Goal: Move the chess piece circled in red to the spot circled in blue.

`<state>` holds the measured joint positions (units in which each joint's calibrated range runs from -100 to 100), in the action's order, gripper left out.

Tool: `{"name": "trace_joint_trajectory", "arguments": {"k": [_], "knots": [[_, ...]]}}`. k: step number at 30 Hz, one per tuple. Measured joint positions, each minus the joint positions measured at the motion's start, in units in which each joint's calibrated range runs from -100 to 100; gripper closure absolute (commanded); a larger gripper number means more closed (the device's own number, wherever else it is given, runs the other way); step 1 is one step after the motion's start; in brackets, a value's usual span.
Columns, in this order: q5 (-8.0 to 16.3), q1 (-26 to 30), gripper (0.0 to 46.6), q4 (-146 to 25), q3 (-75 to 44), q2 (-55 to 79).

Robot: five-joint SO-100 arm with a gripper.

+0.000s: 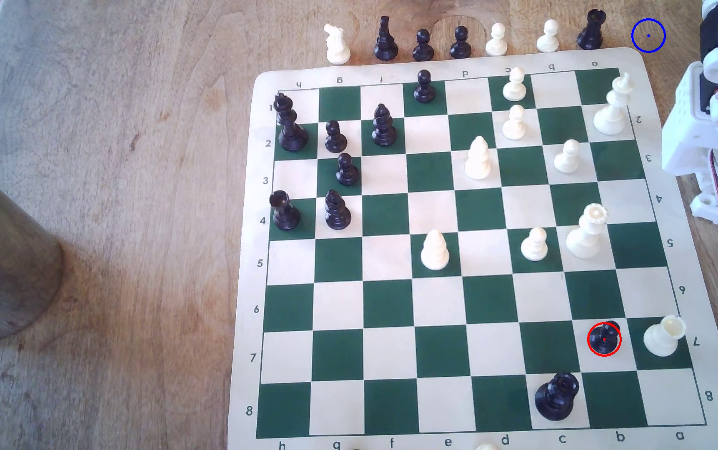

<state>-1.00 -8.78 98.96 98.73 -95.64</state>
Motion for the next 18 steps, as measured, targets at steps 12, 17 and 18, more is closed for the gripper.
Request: {"name": "trace_joint_trajectory", "arguments": {"k": [12, 17, 18], "knots": [[-0.24, 8.55, 46.4, -30.12, -6.15, 0.0], [-0.24, 9.44, 46.4, -45.18, -8.31, 0.0], [-0.24, 10.03, 46.4, -46.37, -8.31, 0.0]]}}
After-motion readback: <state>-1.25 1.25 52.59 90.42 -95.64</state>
